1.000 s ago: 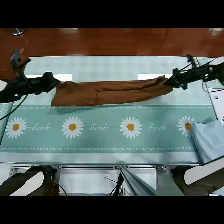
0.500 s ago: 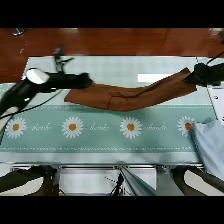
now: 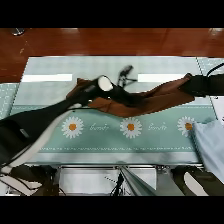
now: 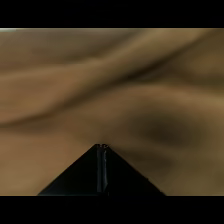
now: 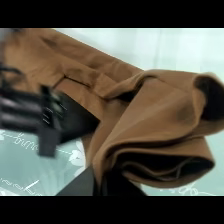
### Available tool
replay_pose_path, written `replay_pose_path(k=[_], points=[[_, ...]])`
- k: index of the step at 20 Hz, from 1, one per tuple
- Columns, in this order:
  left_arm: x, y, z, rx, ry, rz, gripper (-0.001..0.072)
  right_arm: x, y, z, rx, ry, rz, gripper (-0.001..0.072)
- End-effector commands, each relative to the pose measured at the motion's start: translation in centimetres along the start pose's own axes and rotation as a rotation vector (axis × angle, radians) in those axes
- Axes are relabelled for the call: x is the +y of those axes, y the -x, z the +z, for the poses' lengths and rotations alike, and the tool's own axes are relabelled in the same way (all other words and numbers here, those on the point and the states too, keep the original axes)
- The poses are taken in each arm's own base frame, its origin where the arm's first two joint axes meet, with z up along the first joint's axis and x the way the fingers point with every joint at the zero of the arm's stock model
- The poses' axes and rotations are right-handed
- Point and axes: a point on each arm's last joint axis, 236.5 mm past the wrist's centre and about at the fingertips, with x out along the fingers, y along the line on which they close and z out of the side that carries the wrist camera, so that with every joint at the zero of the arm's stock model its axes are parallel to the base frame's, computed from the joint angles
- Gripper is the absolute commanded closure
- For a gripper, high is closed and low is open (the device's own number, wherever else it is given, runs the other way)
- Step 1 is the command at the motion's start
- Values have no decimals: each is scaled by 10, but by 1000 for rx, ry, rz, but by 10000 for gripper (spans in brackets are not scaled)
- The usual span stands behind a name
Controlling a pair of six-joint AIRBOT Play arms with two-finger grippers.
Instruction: Fold the shirts.
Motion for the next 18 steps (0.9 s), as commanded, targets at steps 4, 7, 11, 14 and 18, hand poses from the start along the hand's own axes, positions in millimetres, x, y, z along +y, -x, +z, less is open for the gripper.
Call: replay_pose_path(k=[4, 7, 11, 14, 18], points=[[-55, -52, -64, 213, 37, -143, 690, 21, -4, 5, -35, 23, 35, 689], [-19, -11, -17, 153, 94, -142, 690, 25, -4, 3, -29, 18, 50, 689], [71, 113, 51, 23, 245, -134, 689, 38, -3, 7, -41, 4, 108, 689], [113, 227, 80, -186, 282, -98, 689, 63, -15, 9, -15, 4, 226, 689], [115, 349, 59, -469, 196, 15, 689, 122, -74, 10, 47, 96, 319, 689]])
